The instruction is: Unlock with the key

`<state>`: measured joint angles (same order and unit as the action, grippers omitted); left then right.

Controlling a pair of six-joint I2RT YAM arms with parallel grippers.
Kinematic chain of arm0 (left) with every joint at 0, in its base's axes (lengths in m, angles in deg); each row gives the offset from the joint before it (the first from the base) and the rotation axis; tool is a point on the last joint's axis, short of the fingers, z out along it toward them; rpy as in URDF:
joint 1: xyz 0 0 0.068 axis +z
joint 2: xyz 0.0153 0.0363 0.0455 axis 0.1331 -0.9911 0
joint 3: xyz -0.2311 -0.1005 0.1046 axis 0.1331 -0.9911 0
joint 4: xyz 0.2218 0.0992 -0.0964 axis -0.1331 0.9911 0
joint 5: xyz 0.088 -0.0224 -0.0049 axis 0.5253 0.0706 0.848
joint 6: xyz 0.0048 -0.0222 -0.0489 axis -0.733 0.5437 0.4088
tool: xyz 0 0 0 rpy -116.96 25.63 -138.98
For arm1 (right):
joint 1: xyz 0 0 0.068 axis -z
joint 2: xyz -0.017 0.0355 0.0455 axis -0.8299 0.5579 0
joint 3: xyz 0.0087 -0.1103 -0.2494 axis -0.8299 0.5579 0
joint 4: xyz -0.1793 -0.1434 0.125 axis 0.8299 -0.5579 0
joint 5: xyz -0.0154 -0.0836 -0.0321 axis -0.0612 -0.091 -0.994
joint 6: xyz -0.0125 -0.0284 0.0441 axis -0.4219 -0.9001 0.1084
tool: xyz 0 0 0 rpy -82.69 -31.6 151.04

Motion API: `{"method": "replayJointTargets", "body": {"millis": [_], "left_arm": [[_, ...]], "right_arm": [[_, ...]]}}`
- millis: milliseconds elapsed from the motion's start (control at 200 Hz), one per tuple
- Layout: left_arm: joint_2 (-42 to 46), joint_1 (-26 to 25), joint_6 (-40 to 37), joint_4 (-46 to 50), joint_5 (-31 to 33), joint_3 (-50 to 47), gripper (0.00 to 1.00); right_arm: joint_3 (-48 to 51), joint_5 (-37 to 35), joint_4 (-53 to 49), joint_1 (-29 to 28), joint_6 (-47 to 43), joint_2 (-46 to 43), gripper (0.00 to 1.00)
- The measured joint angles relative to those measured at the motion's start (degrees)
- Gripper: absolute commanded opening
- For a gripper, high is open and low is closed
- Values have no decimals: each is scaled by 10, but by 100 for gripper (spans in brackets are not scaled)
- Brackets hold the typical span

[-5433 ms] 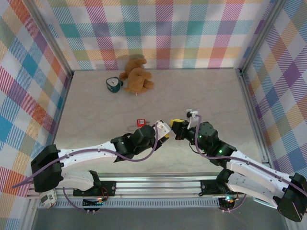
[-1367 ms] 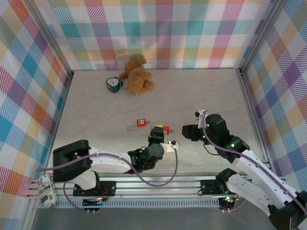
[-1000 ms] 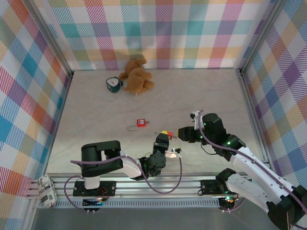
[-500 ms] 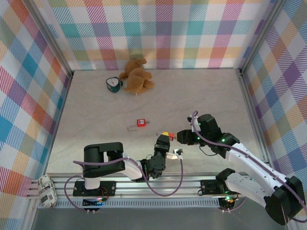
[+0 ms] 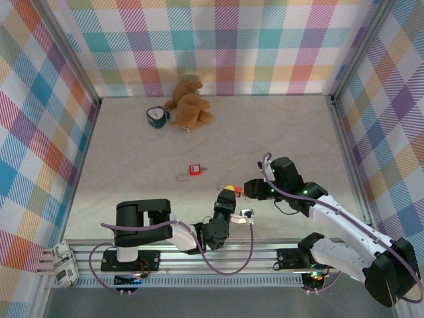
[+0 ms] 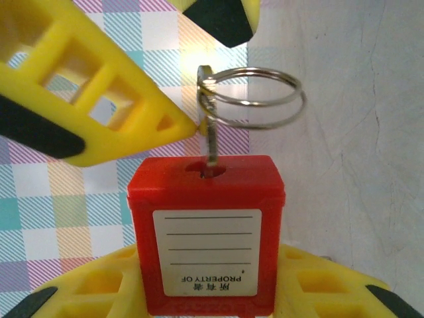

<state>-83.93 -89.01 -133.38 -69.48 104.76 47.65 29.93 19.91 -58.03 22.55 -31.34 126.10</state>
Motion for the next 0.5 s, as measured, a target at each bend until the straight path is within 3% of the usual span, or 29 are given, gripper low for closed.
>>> {"method": "replayJointTargets", "body": {"millis": [165,500], "left_arm": [[0,-1,-7,0,0,0,0],[0,0,-8,0,-1,0,0]], "right_arm": [[0,-2,-2,0,0,-3,45],[0,-3,-13,8,43,-74,72]]}}
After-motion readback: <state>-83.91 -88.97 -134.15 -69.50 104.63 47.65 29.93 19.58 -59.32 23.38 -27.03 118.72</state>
